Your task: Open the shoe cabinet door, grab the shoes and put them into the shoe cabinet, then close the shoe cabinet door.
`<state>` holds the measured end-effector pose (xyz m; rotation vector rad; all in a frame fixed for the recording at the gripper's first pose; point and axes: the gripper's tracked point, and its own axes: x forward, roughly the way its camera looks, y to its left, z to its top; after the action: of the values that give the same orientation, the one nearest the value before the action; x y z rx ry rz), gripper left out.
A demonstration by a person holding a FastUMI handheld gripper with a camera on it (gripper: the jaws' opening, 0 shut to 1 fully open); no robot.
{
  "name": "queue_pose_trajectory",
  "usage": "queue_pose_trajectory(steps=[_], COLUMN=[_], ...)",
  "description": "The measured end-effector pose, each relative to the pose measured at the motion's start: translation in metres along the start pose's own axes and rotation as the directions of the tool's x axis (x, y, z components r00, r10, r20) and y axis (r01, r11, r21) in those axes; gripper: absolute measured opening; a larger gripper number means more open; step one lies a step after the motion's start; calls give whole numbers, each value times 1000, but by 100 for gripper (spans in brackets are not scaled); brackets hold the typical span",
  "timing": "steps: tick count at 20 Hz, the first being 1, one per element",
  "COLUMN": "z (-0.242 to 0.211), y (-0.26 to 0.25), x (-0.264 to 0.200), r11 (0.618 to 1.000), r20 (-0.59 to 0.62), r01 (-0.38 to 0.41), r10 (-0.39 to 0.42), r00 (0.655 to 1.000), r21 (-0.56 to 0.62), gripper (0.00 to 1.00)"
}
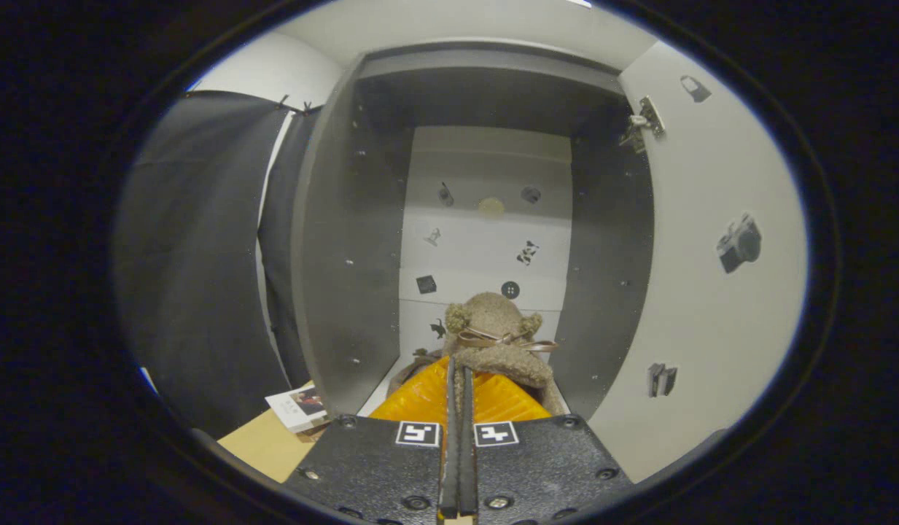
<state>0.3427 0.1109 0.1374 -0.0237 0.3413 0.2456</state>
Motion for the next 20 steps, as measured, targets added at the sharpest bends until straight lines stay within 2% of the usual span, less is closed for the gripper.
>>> queue_pose_trajectory(steps=[6,12,17,20], z=[-40,-76,-88,-87], y=[-32,-63,-59,-58], x=[96,171,193,190], r11=[999,992,992,993], r20=[-70,-109,-139,-139], r01=[44,98,81,85], r10=[-44,-107,-93,-95], r00=[997,988,986,986], r21=[-8,-85,-93,-78], gripper=[4,4,6,19])
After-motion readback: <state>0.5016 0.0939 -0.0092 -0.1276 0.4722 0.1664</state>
